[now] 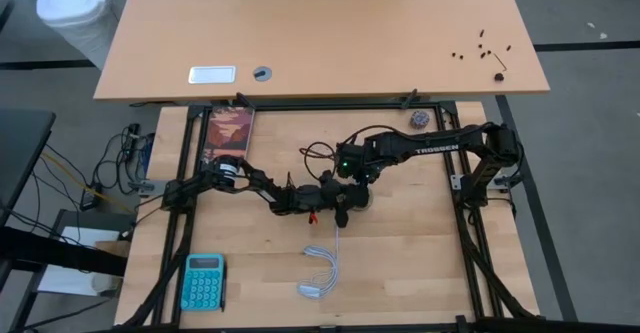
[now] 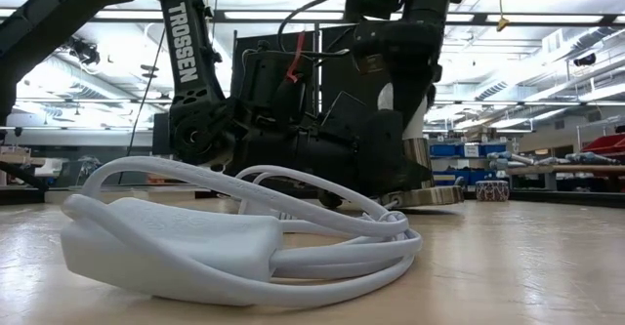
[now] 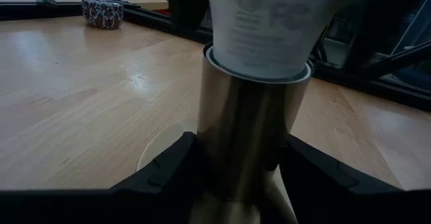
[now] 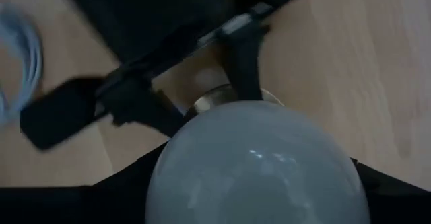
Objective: Screw lightbulb
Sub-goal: Remove the lightbulb on the desk lamp
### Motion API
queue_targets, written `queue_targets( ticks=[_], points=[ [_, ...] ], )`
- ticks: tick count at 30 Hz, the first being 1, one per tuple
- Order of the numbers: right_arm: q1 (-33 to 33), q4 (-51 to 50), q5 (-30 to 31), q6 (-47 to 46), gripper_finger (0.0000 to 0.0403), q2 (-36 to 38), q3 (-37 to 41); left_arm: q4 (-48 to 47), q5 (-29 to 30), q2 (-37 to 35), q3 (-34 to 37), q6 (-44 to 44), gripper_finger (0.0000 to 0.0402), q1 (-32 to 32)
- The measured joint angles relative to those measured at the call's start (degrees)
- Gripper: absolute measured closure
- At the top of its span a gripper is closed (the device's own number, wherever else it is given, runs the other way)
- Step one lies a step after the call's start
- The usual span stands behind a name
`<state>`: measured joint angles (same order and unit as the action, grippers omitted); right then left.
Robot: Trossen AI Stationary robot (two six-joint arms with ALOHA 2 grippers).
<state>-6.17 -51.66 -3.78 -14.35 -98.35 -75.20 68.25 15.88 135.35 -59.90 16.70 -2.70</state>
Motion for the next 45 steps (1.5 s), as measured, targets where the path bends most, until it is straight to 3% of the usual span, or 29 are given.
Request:
queue_targets(
  ticks=[4,13,19,26,34,38,45],
  points=[
    [-0.02,0.62,-1.54,12.98,0.0127,-0.02,0.0,0.04,-0.03,0.0,0.0,-0.06,0.0203,-0.02],
    [-0.02,1.5,-4.15,34.12,0.0148,-0.02,0.0,0.09,-0.04,0.0,0.02,-0.18,0.0203,-0.04],
    [0.02,2.85,-3.6,48.7,0.0122,-0.02,-0.03,0.07,-0.07,0.0,0.02,-0.04,0.0203,-0.04],
    [0.04,2.78,-4.23,67.71,0.0135,0.0,-0.09,0.43,-0.04,0.0,0.02,-0.18,0.0203,-0.04],
    [0.18,1.76,-2.48,67.69,0.0111,0.0,-0.17,0.94,-0.09,0.04,0.07,0.13,0.0203,-0.04],
    [0.46,-0.86,-1.31,60.11,0.0108,0.0,-1.75,1.03,-0.07,0.04,0.07,0.27,0.0203,-0.23],
    [0.26,-3.66,-4.54,43.09,0.0096,0.0,-6.31,0.7,-0.07,0.04,0.02,0.39,0.0203,-0.31]
  ],
)
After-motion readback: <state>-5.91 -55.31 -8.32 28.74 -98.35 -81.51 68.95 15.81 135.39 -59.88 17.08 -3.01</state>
